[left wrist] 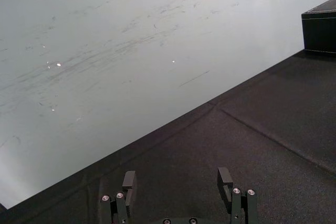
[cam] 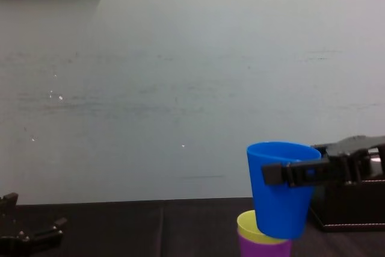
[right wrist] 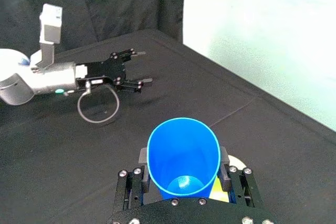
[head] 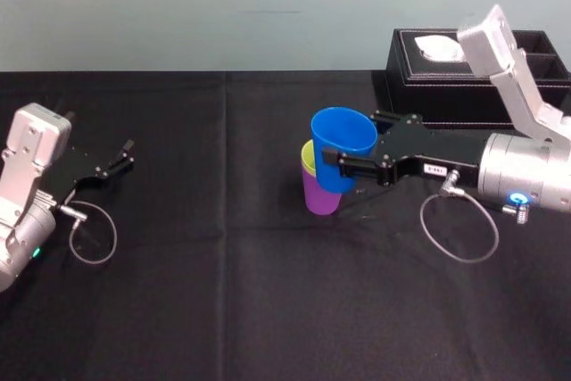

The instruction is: Stack the three plastic cups sequentially using one hand.

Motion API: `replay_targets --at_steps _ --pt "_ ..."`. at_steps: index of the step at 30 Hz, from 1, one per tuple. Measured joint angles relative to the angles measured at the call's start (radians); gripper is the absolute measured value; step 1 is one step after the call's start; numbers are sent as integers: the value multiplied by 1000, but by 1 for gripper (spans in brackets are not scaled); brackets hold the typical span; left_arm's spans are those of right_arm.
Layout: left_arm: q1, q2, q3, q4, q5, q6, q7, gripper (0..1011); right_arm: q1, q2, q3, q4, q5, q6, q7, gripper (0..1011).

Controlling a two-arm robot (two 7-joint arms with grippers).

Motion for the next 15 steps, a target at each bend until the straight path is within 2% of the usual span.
replay_targets --at_steps 8,15 --pt "0 0 0 0 0 0 0 1011 39 -21 -14 31 -10 1 -14 728" --pt "0 0 0 0 0 0 0 1011 81 -51 -37 85 -39 3 -21 728"
